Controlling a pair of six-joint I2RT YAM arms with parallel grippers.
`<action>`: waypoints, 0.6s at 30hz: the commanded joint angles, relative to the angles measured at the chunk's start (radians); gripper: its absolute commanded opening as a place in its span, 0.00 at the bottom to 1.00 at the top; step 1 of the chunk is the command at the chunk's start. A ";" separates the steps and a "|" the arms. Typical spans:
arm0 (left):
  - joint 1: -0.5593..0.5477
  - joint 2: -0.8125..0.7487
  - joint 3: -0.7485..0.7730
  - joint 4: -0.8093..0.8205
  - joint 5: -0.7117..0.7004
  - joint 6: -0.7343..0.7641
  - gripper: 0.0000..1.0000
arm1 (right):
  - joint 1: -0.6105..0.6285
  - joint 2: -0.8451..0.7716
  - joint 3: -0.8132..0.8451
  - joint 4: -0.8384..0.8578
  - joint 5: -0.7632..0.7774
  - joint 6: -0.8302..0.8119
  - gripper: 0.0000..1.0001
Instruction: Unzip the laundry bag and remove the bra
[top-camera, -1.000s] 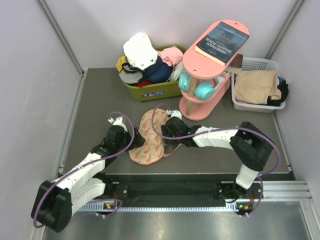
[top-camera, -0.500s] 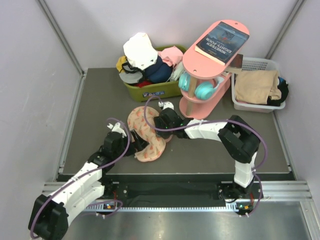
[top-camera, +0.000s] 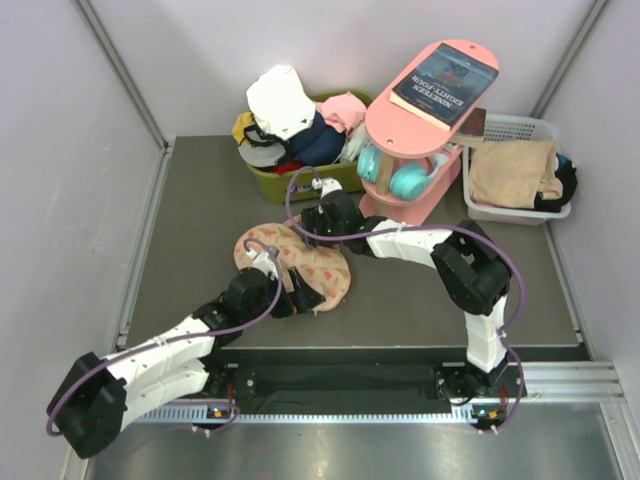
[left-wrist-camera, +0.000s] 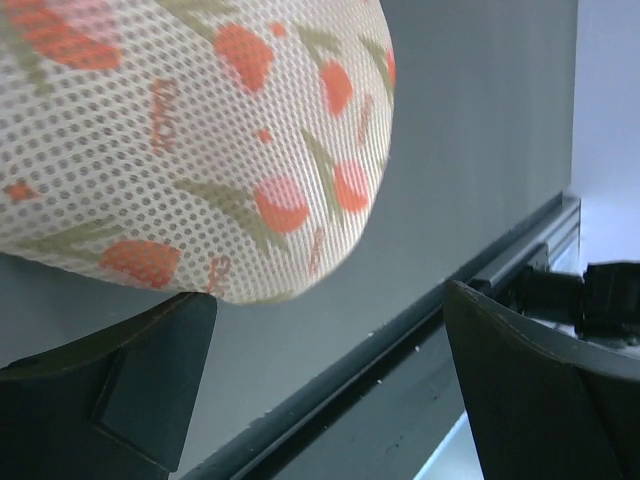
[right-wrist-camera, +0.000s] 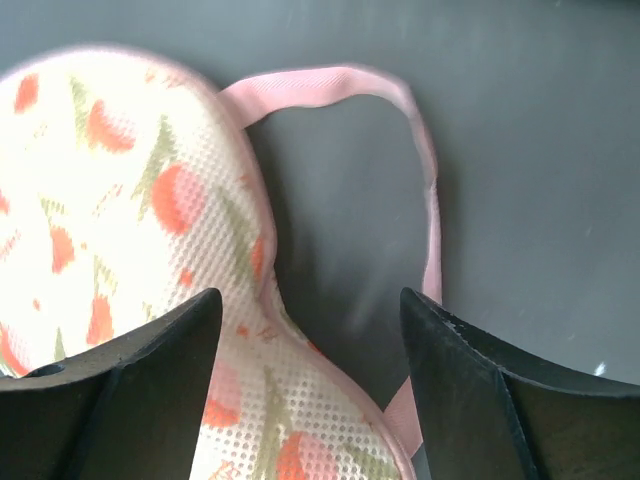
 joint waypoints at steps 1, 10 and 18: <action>-0.071 0.040 0.089 0.108 -0.015 -0.003 0.99 | -0.040 -0.054 0.019 0.034 -0.026 -0.028 0.72; -0.073 -0.079 0.240 -0.237 -0.127 0.131 0.99 | -0.061 -0.325 -0.139 -0.015 0.081 -0.074 0.75; -0.068 -0.026 0.287 -0.242 -0.271 0.187 0.99 | -0.049 -0.629 -0.334 -0.092 0.172 0.006 0.76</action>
